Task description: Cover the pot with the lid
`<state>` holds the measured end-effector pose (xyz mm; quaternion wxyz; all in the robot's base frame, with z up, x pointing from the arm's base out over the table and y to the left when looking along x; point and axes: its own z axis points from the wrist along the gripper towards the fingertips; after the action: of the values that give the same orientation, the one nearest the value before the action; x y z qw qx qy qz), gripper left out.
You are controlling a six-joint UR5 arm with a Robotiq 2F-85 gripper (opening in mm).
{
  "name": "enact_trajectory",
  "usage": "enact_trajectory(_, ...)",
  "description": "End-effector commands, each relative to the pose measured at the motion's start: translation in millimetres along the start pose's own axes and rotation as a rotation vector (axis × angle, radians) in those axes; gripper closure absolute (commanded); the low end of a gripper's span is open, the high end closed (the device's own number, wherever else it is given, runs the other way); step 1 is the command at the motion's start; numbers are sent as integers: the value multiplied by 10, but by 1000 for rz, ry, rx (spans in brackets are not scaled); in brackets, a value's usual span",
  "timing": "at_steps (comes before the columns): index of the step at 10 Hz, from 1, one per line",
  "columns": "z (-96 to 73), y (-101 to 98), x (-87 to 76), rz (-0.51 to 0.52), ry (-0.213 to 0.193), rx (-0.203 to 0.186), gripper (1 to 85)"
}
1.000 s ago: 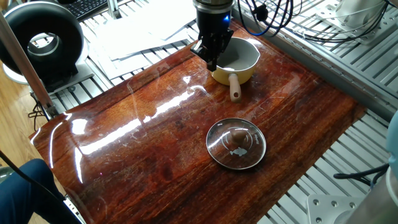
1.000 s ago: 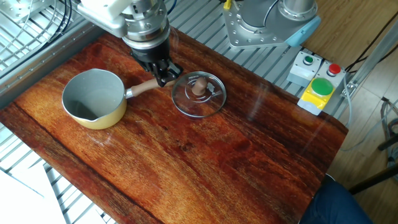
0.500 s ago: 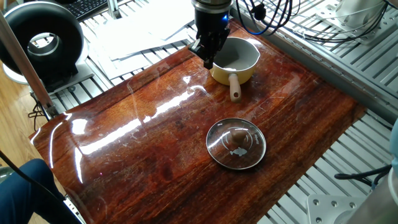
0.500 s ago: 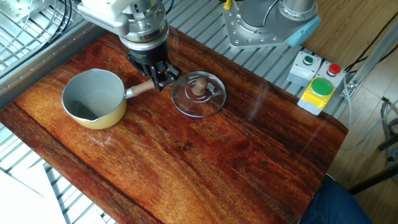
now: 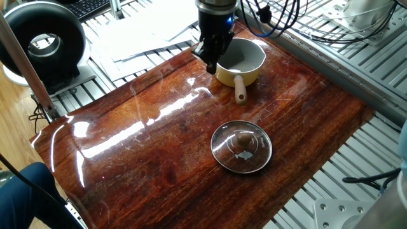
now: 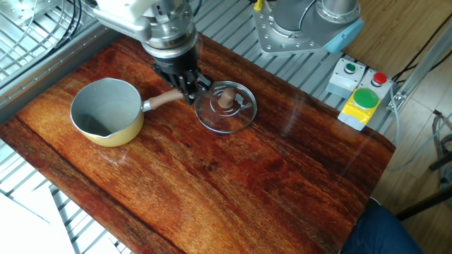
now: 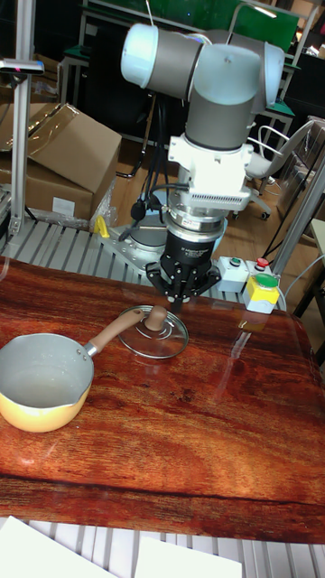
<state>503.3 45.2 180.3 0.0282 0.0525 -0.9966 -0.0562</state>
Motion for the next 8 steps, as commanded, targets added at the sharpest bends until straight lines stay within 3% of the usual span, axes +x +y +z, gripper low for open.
enact_trajectory(1,224,194,138,45,-18,-28,843)
enact_trajectory(2,371,137,179,62,-27,12,843)
enact_trajectory(5,699,205,252,76,-46,23,843)
enact_trajectory(7,731,214,268,64,-49,3,847)
enact_trajectory(8,733,176,310,48,-32,18,847)
